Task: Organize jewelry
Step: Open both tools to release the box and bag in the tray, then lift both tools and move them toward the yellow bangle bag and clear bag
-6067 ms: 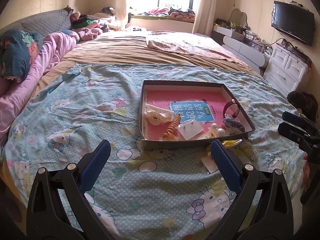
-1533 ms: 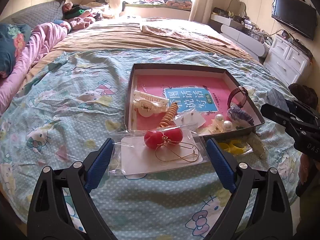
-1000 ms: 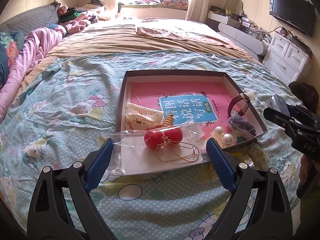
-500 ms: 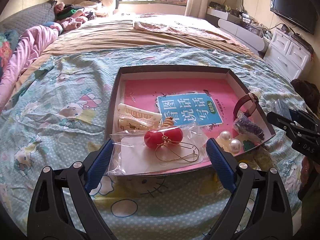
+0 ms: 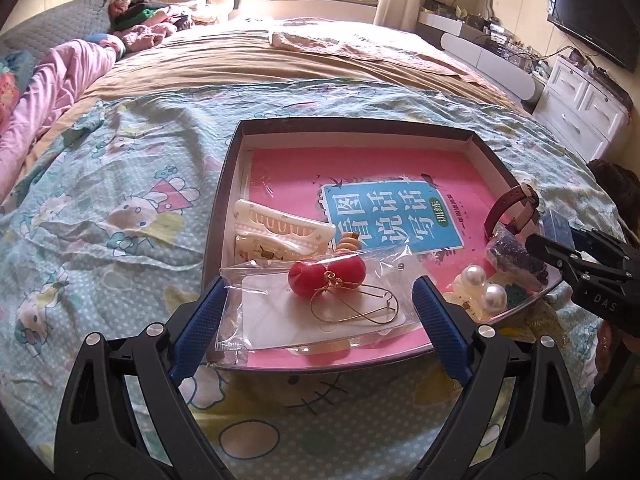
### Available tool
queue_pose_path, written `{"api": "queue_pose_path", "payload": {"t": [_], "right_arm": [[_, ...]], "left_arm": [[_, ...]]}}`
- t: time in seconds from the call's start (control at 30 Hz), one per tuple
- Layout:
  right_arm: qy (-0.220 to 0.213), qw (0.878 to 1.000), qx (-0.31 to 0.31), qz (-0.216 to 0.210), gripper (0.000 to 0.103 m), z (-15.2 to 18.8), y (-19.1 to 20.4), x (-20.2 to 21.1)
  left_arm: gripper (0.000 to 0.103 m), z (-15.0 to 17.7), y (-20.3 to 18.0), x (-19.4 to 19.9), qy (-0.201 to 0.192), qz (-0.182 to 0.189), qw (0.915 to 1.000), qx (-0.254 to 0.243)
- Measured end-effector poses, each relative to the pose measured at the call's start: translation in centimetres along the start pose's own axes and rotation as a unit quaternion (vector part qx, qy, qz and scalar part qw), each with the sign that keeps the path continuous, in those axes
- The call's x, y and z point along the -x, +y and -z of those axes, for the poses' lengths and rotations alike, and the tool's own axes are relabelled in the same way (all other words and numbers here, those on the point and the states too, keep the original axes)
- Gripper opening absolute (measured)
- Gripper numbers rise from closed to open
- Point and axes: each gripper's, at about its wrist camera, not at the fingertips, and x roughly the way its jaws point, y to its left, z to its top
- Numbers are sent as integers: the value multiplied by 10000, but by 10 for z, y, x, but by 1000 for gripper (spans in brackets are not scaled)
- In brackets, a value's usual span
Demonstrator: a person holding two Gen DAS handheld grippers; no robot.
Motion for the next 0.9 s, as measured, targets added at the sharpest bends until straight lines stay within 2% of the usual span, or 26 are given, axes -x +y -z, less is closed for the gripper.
{"api": "queue_pose_path", "payload": {"t": [0.27, 0.43, 0.6, 0.9], "right_arm": [[32, 9997, -222, -18, 53, -1, -5, -8], [-7, 9999, -168, -27, 62, -1, -2, -5], [-169, 9998, -89, 80, 75, -1, 4, 4], [-269, 9995, -178, 18, 80, 1, 6, 22]], "left_arm": [[85, 0, 6, -3, 4, -16, 10000, 86], [85, 1, 7, -5, 18, 6, 10000, 88], [85, 1, 8, -5, -11, 39, 9999, 101], [85, 0, 9, -3, -27, 50, 9999, 119]]}}
